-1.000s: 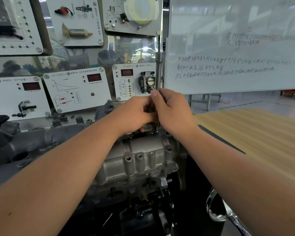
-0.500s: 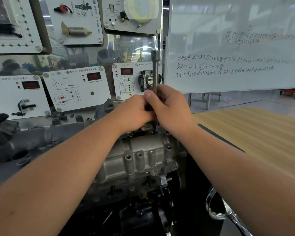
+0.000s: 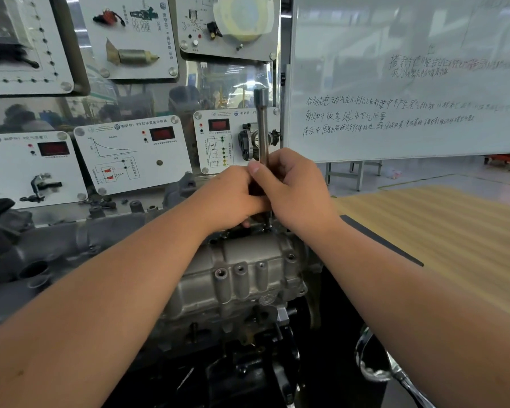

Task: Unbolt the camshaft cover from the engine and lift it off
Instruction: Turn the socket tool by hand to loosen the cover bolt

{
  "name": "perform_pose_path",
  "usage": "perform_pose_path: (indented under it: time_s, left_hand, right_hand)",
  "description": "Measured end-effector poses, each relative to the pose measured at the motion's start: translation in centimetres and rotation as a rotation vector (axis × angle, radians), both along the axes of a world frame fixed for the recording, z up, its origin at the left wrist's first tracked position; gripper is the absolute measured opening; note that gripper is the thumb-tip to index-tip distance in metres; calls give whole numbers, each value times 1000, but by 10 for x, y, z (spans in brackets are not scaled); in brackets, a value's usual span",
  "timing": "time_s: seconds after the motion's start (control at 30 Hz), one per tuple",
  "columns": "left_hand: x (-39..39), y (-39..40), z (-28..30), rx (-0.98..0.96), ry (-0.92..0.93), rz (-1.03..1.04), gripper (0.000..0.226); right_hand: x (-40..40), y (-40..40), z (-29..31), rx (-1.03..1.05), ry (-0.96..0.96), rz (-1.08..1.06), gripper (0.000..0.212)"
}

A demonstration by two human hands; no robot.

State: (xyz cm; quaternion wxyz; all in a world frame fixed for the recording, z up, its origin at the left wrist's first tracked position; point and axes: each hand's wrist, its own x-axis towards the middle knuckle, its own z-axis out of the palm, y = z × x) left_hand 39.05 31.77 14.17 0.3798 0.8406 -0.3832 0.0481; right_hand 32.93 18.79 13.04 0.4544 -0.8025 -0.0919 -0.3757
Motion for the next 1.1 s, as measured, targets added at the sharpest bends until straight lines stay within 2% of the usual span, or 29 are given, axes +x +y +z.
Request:
perform_pose_path:
  time_s: [0.13,0.23,0.3,0.37,0.43,0.53,0.73,0.8,0.87,0.93,1.1]
  left_hand:
    - [4,3,-3,-78,98,-39,27]
    - [3,4,-5,-85,95,-83,27]
    - [4,4,-4,-77,78,-89,31]
    - [5,3,-3,-40,34,-69,26]
    - [6,2,-3,-29,5,-48,19]
    - [5,1,-4,-50,16,-46,19]
    - [3,1,-5,-83,83,-93,8]
    - [2,1,-3,-57,41,-88,13]
    - [2,1,-2,-10,-1,-61,15]
    - [2,1,-2,-1,-7,-55,13]
    - [-1,0,-3,-47,40,-70,10]
  right_hand:
    - [1,0,0,-86,5,-25,30]
    - [3,-1,1,-75,42,-33,37]
    - [2,0,1,-63,32,-19,34]
    - [1,1,1,-2,14,19,16]
    - [1,1,-1,37,-6,19,19]
    - [2,-1,-2,-44,-34,-56,22]
    - [5,-4,-1,-49,16,-89,35]
    - [5,-3,-2,-37,7,-62,30]
    - [5,-1,-2,33,-4,-33,15]
    - [5,-3,-3,73,-37,-45,12]
    - [3,-5,-2,-1,-33,-67,33]
